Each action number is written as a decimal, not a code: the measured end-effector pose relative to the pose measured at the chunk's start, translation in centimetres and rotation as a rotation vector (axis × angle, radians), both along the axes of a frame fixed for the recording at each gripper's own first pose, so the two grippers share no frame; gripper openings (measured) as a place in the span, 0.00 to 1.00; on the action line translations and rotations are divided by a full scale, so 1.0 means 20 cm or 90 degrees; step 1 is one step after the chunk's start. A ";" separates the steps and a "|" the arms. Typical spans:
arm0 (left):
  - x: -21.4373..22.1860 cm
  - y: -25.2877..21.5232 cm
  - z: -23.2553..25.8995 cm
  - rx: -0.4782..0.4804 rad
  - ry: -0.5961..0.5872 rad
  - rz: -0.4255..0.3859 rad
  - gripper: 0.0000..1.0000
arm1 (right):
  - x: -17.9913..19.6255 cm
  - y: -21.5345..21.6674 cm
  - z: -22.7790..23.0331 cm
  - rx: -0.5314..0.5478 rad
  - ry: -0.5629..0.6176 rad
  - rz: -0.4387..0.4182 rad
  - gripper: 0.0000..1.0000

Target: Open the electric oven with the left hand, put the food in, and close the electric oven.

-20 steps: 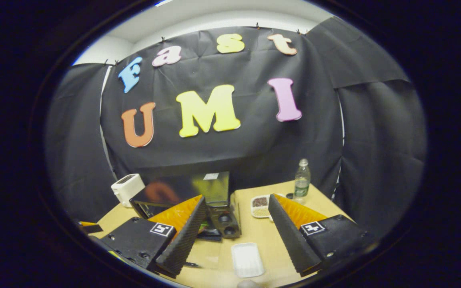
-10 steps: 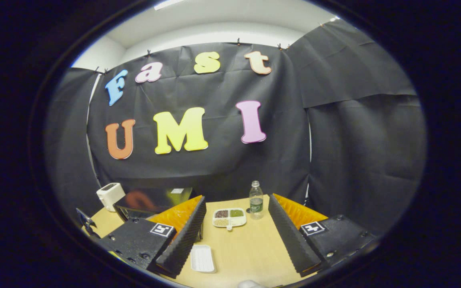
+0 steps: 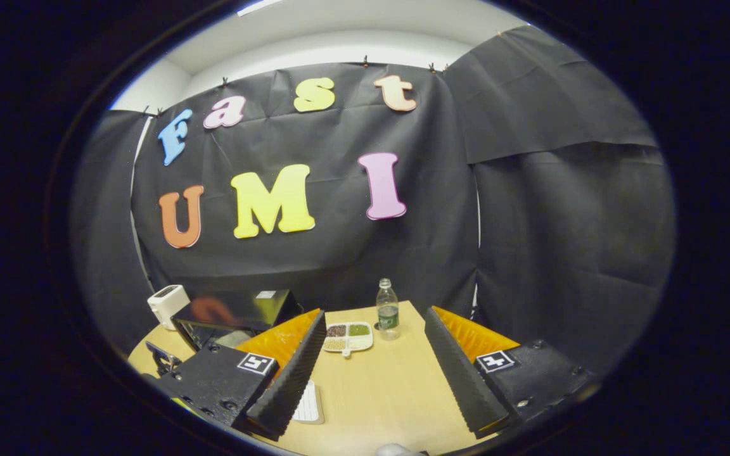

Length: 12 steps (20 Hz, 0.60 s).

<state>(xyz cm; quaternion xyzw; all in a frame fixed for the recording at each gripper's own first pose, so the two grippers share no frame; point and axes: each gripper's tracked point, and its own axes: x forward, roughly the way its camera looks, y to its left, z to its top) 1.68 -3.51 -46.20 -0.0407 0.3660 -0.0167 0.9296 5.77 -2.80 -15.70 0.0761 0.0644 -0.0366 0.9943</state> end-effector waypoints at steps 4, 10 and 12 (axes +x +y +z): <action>0.00 0.00 0.02 -0.001 0.001 0.004 0.95 | 0.02 0.00 -0.01 -0.004 0.009 0.009 0.89; 0.05 0.01 0.19 0.001 -0.028 0.014 0.96 | 0.07 0.05 -0.01 -0.007 0.021 0.028 0.89; 0.07 0.01 0.26 -0.005 -0.037 0.020 0.96 | 0.08 0.07 0.02 -0.004 0.018 0.036 0.89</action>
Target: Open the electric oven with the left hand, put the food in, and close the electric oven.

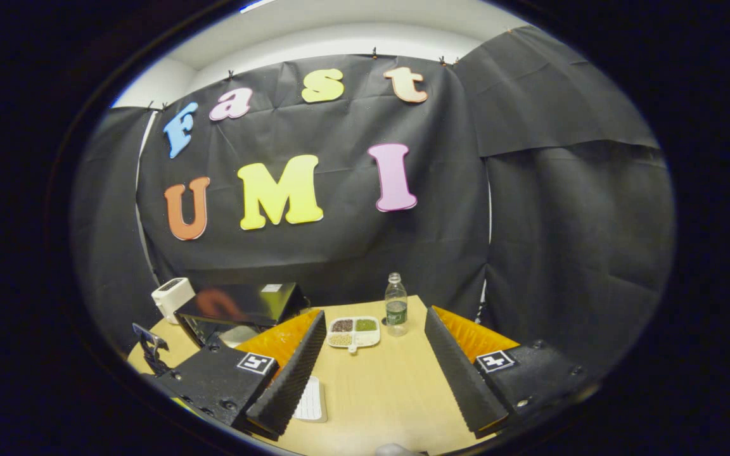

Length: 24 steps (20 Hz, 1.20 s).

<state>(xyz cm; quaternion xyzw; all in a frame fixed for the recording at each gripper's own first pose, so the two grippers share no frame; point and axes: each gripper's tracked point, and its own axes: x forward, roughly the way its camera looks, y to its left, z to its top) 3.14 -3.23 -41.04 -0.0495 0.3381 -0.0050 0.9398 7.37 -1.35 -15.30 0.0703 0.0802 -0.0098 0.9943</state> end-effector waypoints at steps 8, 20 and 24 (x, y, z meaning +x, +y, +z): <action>0.21 0.04 0.29 0.041 -0.079 -0.012 0.96 | 0.05 0.01 0.11 0.003 -0.011 -0.001 0.89; 0.46 0.08 0.48 0.047 -0.131 -0.020 0.98 | 0.14 0.03 0.19 -0.006 -0.019 0.003 0.89; 0.42 0.12 0.55 0.042 -0.137 -0.007 0.98 | 0.13 0.08 0.25 -0.004 -0.030 0.015 0.89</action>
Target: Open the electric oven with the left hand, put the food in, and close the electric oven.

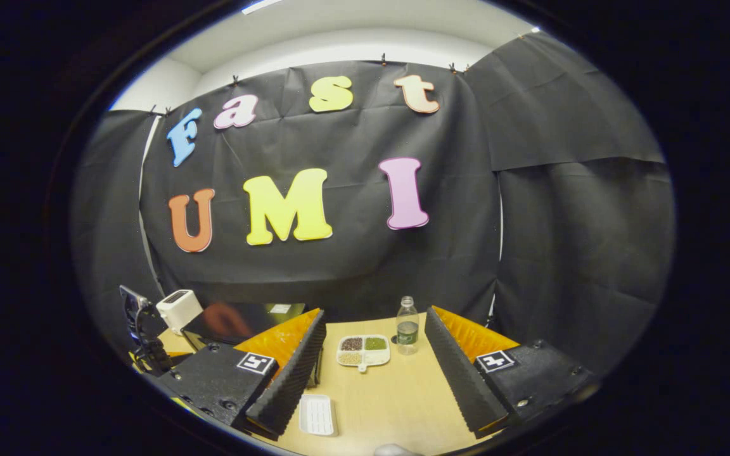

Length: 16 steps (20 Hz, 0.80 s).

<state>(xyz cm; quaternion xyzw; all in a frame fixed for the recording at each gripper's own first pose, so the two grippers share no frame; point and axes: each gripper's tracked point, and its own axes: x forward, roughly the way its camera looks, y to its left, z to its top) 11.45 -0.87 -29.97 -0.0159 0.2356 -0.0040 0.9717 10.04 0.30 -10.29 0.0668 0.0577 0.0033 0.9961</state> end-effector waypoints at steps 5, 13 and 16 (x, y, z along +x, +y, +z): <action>-0.10 0.04 0.27 -0.010 -0.043 0.016 0.98 | -0.04 0.07 0.11 -0.004 -0.022 0.017 0.89; -0.29 0.17 0.90 -0.026 -0.166 0.029 0.97 | -0.20 0.16 0.32 -0.032 -0.055 0.027 0.89; -0.38 0.23 1.13 -0.019 -0.216 0.036 0.97 | -0.27 0.19 0.36 -0.042 -0.061 0.026 0.89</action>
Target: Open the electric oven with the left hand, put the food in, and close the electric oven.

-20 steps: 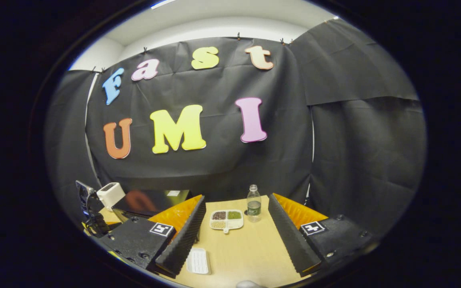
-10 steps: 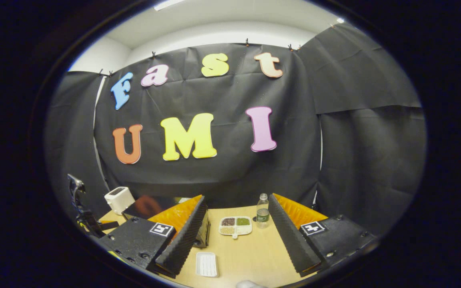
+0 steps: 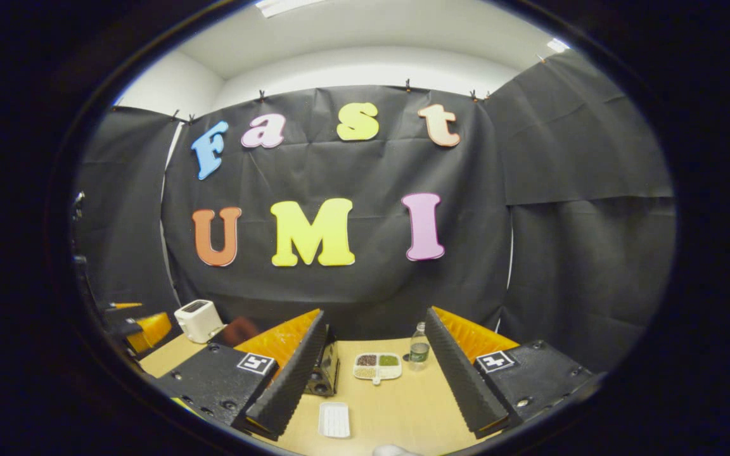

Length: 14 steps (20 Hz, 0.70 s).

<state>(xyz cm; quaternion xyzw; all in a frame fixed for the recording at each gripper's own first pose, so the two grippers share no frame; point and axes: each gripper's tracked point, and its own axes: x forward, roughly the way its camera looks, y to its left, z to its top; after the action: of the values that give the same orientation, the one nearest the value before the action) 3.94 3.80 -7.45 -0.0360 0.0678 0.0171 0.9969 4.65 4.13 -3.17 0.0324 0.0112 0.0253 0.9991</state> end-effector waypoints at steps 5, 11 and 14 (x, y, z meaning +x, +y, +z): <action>-0.14 0.04 0.25 -0.014 -0.047 0.001 0.96 | -0.11 0.02 0.02 -0.008 -0.003 -0.009 0.89; -0.19 0.05 0.33 -0.012 -0.076 0.001 0.96 | -0.20 0.04 0.07 -0.010 -0.019 -0.016 0.89; -0.21 0.06 0.36 -0.018 -0.086 0.001 0.96 | -0.22 0.07 0.08 -0.006 -0.021 -0.008 0.90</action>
<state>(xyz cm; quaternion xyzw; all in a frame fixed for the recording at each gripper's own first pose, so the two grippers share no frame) -0.21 4.99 -0.29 -0.0512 0.0006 0.0145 0.9986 0.19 5.60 -1.66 0.0275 -0.0051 0.0195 0.9994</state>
